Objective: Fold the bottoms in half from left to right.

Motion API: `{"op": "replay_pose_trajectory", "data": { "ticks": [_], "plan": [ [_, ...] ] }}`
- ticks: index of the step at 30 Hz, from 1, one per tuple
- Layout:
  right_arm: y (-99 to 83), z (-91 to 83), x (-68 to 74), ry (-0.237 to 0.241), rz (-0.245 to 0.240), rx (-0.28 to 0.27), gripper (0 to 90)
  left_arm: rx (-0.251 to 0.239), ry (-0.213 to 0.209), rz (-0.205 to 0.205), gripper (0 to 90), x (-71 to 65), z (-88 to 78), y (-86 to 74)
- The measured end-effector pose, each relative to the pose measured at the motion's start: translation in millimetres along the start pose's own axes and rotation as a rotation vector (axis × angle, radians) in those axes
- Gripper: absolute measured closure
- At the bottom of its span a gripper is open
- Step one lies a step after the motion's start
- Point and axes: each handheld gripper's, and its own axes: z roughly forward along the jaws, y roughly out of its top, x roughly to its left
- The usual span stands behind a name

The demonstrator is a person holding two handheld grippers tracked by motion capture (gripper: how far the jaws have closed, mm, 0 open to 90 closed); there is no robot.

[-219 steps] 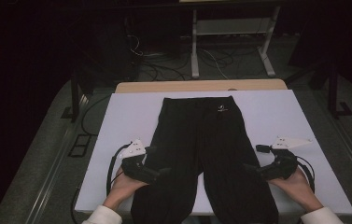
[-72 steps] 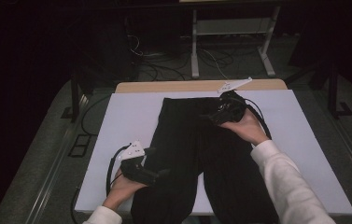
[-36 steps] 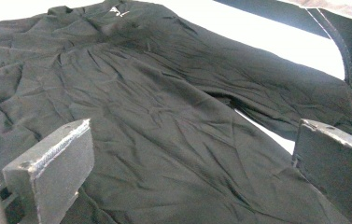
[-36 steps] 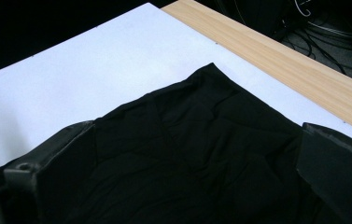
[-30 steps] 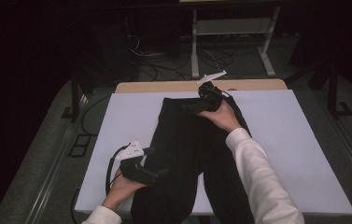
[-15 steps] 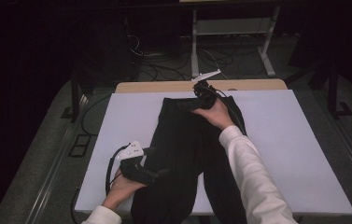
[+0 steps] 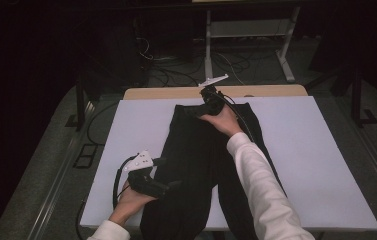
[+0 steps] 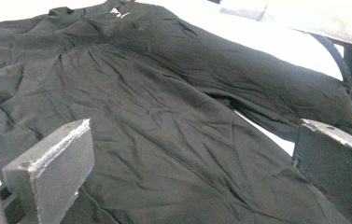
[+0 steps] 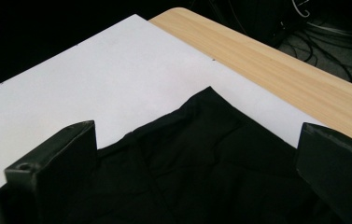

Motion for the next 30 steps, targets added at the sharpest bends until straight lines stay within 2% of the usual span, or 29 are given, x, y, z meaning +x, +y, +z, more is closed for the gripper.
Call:
{"op": "replay_pose_trajectory", "data": {
  "ticks": [4,16,21,26,30],
  "plan": [
    [2.0,7.6,1.9,-0.003,-0.012,0.024,0.0,-0.003,0.0,-0.003,0.0,0.4,-0.2,0.1],
    [14.2,26.5,7.9,0.012,-0.01,0.029,0.0,-0.007,-0.002,-0.005,0.0,1.4,-1.8,0.3],
    [16.7,34.8,11.4,0.016,-0.016,0.031,0.0,-0.013,-0.001,-0.003,0.0,1.7,-2.5,0.5],
    [17.0,44.0,14.3,0.022,0.002,0.026,0.0,-0.015,-0.003,-0.003,0.0,1.9,-2.9,0.6],
    [16.2,52.7,17.7,0.026,-0.001,0.035,0.0,-0.016,-0.005,-0.004,0.0,2.1,-3.3,0.7]
  ]
}}
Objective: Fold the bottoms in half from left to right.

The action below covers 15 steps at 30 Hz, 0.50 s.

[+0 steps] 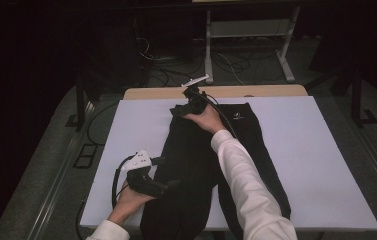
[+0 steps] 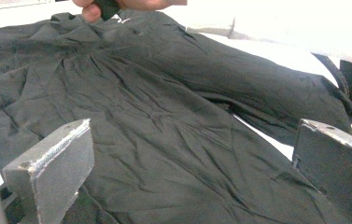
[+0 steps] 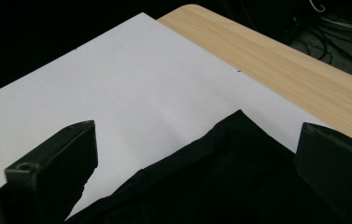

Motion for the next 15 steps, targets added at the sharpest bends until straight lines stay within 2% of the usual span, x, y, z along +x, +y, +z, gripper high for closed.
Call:
{"op": "replay_pose_trajectory", "data": {
  "ticks": [15],
  "plan": [
    [-7.6,26.3,7.3,0.008,0.02,0.024,0.9,-0.005,-0.003,-0.003,0.0,0.2,-0.4,0.0]
  ]
}}
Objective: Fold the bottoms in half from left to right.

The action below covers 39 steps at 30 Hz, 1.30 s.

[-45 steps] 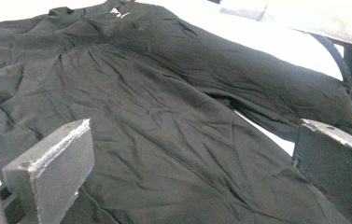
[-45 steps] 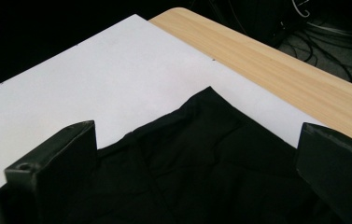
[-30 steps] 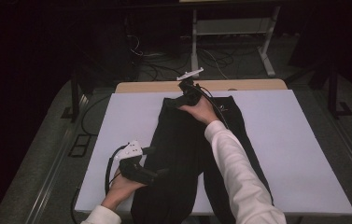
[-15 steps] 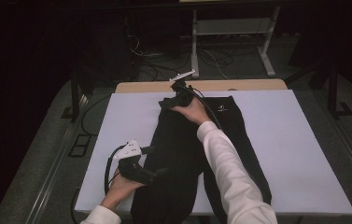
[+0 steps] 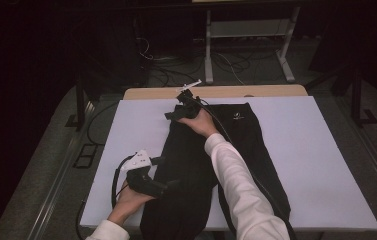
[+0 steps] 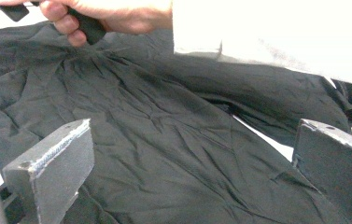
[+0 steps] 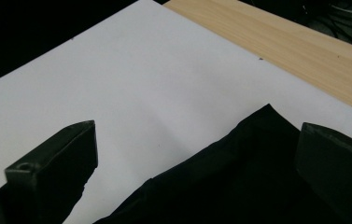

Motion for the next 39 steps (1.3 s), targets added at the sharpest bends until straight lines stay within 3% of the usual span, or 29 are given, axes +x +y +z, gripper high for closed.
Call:
{"op": "replay_pose_trajectory", "data": {
  "ticks": [20,30,39],
  "plan": [
    [-12.4,17.4,-1.1,-0.054,0.065,0.049,22.0,-0.002,0.001,0.001,0.0,0.6,-0.3,0.0],
    [-14.2,20.8,-0.4,-0.085,0.078,0.038,44.9,-0.001,0.0,0.004,0.0,0.7,-0.3,0.1],
    [-15.8,24.1,0.5,-0.114,0.1,0.065,64.9,0.002,0.005,0.0,0.0,0.9,-0.1,-0.1]
  ]
}}
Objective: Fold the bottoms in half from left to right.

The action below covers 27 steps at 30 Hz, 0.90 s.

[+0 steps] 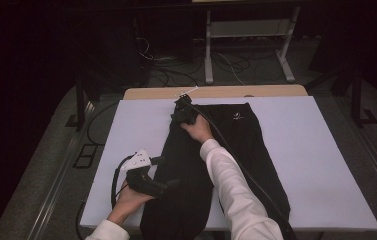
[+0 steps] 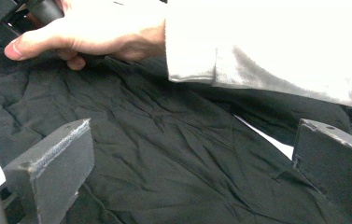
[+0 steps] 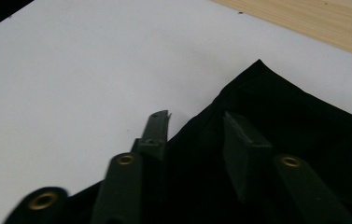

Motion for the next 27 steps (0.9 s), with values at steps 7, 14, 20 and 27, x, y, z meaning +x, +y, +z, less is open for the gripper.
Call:
{"op": "replay_pose_trajectory", "data": {
  "ticks": [7,14,20,27],
  "plan": [
    [-1.0,-0.4,1.8,-0.017,0.021,0.003,84.9,0.006,0.008,-0.008,0.0,2.6,-0.7,-0.7],
    [-1.1,-3.3,6.8,-0.045,0.013,-0.015,87.7,0.004,0.023,-0.023,0.0,3.1,-2.5,-1.6],
    [-1.8,-8.7,10.3,-0.058,0.006,-0.04,87.8,0.009,0.054,-0.064,0.0,3.3,-4.9,-5.1],
    [-1.1,-16.0,13.1,-0.034,-0.016,-0.059,87.9,0.013,0.066,-0.082,0.0,0.6,-6.1,-4.4]
  ]
}}
